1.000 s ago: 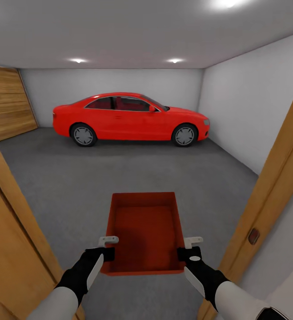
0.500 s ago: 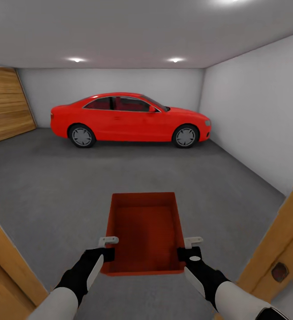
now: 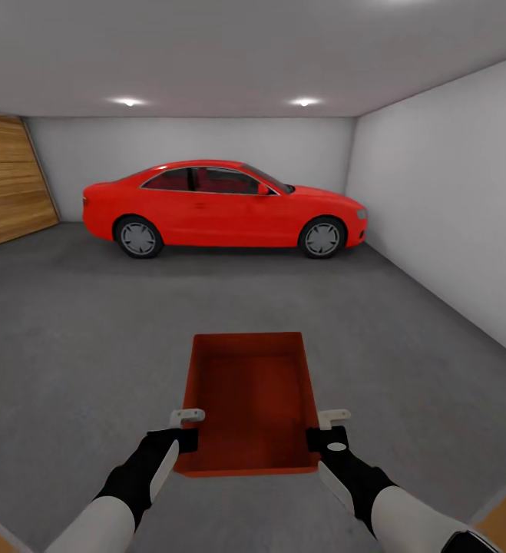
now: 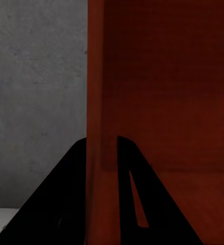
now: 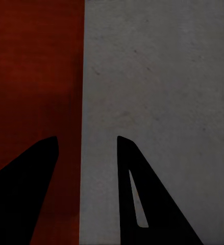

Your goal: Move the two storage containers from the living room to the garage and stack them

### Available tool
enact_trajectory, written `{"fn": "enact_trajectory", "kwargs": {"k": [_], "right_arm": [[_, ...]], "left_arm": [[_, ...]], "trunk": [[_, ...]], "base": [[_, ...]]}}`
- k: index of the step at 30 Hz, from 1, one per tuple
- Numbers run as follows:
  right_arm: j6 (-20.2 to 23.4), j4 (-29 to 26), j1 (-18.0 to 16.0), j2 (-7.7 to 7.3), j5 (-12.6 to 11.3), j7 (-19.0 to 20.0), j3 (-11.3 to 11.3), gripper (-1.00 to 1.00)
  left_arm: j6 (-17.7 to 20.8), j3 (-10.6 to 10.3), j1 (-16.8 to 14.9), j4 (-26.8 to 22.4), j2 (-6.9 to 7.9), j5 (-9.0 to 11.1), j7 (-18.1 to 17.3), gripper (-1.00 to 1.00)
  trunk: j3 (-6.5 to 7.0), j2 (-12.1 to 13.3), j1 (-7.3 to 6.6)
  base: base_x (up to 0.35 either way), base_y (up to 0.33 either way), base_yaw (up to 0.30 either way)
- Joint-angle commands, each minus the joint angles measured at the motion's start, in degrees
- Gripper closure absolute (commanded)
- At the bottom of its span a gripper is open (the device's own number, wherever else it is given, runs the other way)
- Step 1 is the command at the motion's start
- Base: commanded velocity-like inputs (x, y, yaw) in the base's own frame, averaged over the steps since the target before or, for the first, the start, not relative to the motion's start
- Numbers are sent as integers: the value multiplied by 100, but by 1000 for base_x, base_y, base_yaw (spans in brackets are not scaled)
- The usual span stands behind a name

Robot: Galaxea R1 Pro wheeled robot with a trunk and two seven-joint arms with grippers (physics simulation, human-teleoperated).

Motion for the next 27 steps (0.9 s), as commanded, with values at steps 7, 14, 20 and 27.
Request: {"fn": "enact_trajectory", "kwargs": {"k": [7,14,20,27], "right_arm": [[28,-9,-6,120,-108,-48,6,100],[28,-9,-6,120,-108,-48,6,100],[28,-9,-6,120,-108,-48,6,100],[28,-9,-6,120,-108,-48,6,100]], "left_arm": [[36,29,-2,-18,-4,-177,215,100],[37,29,-4,-16,-4,-177,214,100],[34,29,-5,-22,-4,-177,214,100],[38,29,-4,-23,-4,-177,214,100]], "trunk": [[-9,-8,5],[-9,-8,5],[-9,-8,5],[-9,-8,5]], "base": [[322,0,0],[322,0,0],[322,0,0],[322,0,0]]}}
